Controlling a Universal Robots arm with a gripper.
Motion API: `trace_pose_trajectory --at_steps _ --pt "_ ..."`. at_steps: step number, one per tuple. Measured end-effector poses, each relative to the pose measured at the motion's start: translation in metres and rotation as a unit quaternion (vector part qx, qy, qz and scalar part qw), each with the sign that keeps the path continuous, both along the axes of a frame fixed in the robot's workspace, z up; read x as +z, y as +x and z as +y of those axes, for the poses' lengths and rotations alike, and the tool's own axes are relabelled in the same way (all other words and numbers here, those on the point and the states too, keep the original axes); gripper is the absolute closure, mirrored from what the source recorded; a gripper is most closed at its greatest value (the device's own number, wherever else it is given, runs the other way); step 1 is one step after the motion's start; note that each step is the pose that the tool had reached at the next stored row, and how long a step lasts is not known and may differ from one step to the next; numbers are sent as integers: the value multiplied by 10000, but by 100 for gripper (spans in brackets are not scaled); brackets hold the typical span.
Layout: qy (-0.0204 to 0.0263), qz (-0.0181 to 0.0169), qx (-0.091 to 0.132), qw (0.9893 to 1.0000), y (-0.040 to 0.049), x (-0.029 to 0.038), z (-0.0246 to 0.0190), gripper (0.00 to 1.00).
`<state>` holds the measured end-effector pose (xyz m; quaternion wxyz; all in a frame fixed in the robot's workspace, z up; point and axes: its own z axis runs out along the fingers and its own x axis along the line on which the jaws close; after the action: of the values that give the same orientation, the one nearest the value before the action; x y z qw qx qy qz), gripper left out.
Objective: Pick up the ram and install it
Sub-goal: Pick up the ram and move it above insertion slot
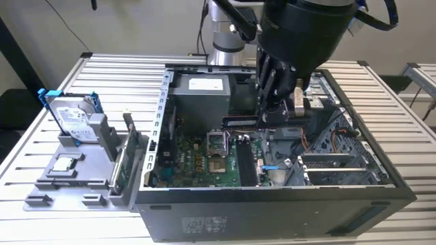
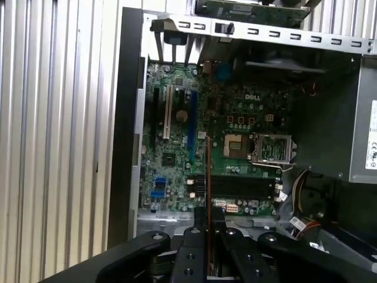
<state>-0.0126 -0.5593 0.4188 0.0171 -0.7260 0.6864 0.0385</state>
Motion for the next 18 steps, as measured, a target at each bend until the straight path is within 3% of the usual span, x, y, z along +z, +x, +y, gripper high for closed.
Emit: trace_pose_trajectory --at_steps 18 --pt "0 4 85 10000 812 -6 0 85"
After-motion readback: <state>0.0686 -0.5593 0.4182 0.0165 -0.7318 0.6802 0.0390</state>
